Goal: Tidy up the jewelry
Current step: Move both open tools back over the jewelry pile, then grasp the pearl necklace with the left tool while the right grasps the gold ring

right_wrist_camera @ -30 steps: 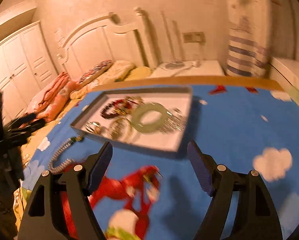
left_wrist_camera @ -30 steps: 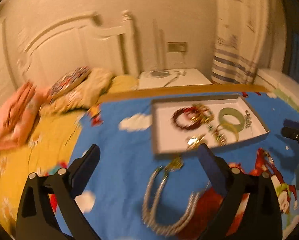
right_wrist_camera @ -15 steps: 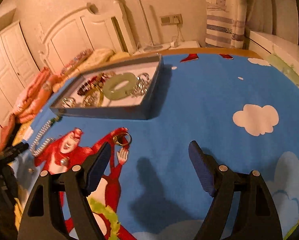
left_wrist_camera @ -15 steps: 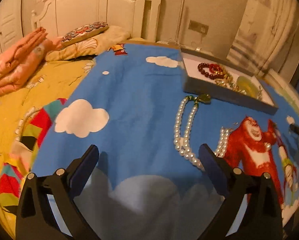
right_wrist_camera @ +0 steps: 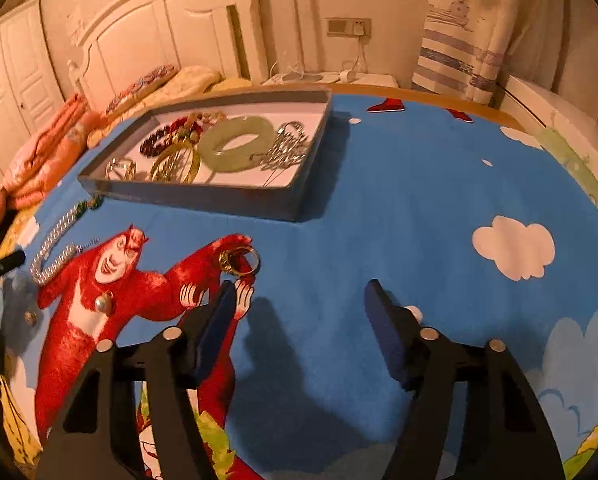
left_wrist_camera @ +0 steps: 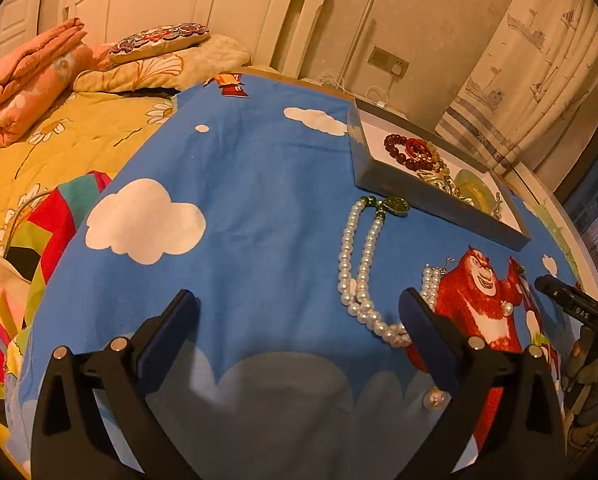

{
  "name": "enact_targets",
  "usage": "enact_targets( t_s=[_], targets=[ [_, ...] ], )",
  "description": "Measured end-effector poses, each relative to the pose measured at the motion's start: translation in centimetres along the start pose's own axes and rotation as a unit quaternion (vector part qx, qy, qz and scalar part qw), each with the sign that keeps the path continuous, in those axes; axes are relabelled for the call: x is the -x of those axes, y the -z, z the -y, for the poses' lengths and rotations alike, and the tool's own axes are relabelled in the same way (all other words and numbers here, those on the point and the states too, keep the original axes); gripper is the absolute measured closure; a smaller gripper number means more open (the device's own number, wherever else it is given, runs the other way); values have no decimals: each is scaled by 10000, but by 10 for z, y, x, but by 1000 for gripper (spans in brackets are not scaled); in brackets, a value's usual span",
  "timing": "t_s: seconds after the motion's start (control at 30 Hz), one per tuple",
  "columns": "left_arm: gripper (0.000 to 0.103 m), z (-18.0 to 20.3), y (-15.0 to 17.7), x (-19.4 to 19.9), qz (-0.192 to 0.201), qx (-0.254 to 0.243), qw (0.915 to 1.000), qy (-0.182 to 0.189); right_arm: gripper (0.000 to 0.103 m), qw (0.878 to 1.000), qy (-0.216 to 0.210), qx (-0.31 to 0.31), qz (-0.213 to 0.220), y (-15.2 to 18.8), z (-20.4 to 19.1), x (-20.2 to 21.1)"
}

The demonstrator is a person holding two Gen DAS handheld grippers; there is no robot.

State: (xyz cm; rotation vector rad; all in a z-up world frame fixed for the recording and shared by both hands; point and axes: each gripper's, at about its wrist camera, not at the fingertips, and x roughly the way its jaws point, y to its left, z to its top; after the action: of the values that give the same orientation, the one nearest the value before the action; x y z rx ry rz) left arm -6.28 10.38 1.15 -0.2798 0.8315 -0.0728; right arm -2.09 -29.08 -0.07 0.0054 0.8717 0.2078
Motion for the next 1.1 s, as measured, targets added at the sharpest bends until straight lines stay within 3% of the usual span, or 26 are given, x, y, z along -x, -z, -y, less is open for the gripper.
enact_targets(
  t_s=[0.3, 0.5, 0.83, 1.1],
  targets=[
    [3, -1, 0, 0, 6, 10, 10000, 5, 45, 9984, -349, 368, -248, -10, -23, -14],
    [3, -1, 0, 0, 3, 5, 10000, 0, 46, 9978, -133, 606, -248, -18, -39, -23],
    [3, -1, 0, 0, 1, 4, 10000, -3, 72, 9968, -113, 764, -179, -19, -38, -22],
    [3, 0, 0, -1, -11, -25, 10000, -36, 77, 9963, -123, 836, -132, -18, -40, -21]
  ],
)
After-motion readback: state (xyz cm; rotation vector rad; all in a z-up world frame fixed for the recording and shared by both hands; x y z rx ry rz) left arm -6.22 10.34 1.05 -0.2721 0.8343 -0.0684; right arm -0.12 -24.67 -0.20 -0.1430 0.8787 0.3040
